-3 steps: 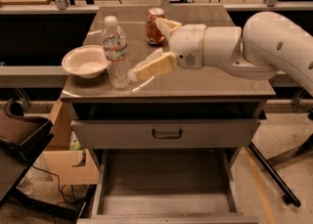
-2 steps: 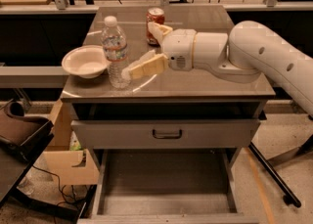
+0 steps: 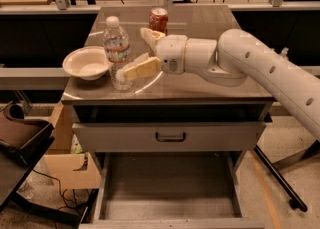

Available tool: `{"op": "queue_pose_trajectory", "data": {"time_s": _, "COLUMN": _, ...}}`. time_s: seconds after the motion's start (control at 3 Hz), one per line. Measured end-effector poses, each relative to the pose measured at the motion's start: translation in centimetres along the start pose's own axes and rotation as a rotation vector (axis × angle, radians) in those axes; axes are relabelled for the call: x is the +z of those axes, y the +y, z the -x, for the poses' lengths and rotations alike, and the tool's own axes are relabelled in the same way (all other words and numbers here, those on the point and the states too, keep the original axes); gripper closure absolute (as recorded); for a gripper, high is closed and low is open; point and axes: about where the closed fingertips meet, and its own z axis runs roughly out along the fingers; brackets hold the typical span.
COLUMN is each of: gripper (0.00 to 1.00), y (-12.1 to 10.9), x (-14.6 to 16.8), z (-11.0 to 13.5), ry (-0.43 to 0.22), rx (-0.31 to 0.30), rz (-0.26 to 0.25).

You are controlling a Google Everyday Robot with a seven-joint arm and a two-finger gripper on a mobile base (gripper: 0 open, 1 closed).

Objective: Place water bottle into middle drawer

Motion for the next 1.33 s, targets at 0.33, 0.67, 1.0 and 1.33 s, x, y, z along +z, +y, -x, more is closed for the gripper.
{"op": "queue_pose_trajectory", "data": {"time_s": 0.33, "gripper": 0.13, "y": -0.1, "x": 1.5, "z": -0.2, "ry": -0.020, "rx": 0.009, "rz": 0.028}}
{"op": "queue_pose_trajectory", "data": {"time_s": 0.67, "gripper": 0.31, "y": 0.0, "x": 2.7, "z": -0.2, "ry": -0.026, "rx": 0.003, "rz": 0.053}}
{"op": "queue_pose_trajectory", "data": {"time_s": 1.0, "gripper": 0.55, "y": 0.3, "x": 3.4, "z": 0.1, "ry": -0.030, "rx": -0.006, "rz": 0.076}}
{"op": "queue_pose_trajectory", "data": {"time_s": 1.33, "gripper": 0.77, "y": 0.4, "x": 3.6, "z": 0.1, "ry": -0.030, "rx": -0.006, "rz": 0.078}}
